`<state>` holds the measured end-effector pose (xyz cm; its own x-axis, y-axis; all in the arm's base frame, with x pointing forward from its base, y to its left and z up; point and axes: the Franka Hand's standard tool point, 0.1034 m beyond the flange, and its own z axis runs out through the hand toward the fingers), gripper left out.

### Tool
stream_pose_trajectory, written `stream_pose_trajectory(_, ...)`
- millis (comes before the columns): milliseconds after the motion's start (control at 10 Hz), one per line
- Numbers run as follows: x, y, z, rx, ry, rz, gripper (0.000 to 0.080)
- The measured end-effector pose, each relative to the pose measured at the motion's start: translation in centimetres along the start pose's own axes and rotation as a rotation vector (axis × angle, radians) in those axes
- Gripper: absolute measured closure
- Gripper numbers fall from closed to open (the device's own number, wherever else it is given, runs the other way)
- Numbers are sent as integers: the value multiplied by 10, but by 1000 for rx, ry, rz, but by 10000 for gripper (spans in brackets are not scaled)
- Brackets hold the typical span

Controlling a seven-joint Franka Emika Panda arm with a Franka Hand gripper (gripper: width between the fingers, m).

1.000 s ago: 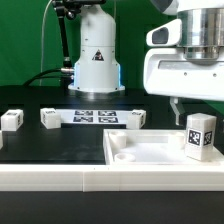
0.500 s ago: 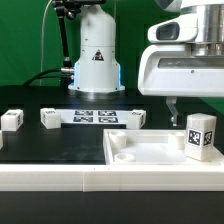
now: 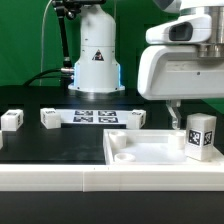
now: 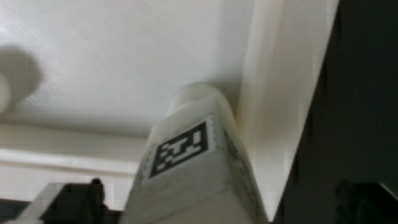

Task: Assemble one leg

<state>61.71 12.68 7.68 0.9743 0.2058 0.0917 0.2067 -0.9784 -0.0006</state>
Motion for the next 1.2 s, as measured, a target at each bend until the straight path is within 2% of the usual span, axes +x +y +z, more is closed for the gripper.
stream_pose_trajectory(300,0,3,0,-6,0,-138,159)
stream_pose_trajectory(400,0,2,0,-6,0,-133,319)
stream_pose_trajectory(500,0,2,0,-6,0,-133,319)
stream_pose_trajectory(600,0,4,0,-7,0,-131,511)
stream_pose_trajectory(900,0,4,0,-6,-1,-100,509)
stream_pose_trajectory(1200,-1,5,1,12,2,176,509)
